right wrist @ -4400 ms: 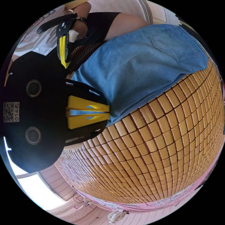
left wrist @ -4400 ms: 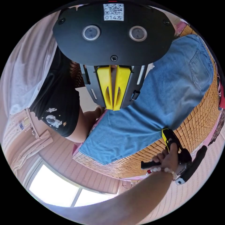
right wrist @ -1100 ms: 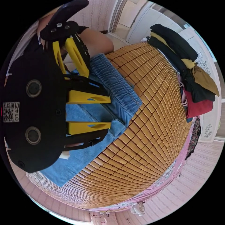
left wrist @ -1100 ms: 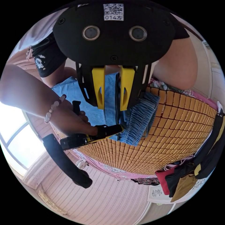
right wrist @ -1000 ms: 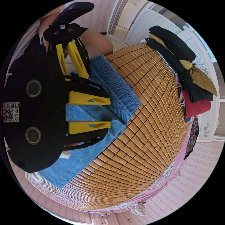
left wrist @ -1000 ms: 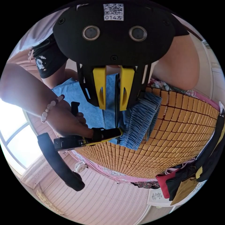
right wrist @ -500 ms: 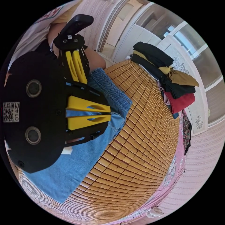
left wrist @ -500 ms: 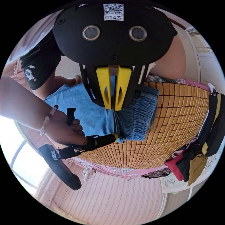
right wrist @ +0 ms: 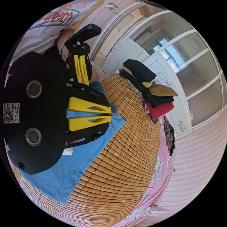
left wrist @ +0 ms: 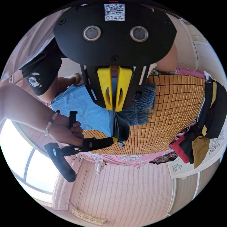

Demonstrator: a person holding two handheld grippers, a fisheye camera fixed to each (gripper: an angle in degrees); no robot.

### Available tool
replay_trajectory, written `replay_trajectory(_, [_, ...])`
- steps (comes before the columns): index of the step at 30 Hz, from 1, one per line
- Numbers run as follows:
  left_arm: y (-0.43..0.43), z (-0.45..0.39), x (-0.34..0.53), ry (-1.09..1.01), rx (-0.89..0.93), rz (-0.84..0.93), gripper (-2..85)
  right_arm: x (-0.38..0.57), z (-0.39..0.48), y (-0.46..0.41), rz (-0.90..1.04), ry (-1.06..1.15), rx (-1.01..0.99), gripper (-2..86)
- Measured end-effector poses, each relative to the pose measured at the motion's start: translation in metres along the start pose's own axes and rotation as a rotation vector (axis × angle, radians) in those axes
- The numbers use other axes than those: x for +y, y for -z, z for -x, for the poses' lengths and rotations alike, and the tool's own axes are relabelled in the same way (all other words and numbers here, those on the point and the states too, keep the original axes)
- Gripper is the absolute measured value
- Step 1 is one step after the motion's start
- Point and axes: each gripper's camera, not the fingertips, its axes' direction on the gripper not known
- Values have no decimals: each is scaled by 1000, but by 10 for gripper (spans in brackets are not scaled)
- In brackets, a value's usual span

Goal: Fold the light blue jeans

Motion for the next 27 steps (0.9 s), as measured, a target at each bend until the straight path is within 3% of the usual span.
replay_trajectory(7, [23, -6, -12, -84, 22, -63, -7, -13, 13, 36, -17, 99, 35, 7])
replay_trajectory(18, [79, 62, -13, 95, 0, -166, -3, -59, 52, 23, -90, 173, -145, 18])
replay_trajectory(23, [23, 119, -1, 277, -27, 105, 27, -66, 48, -23, 34, 85, -90, 55])
replay_trajectory(27, [36, 136, 8, 321, -23, 58, 38, -40, 27, 4, 5, 80, 4, 61])
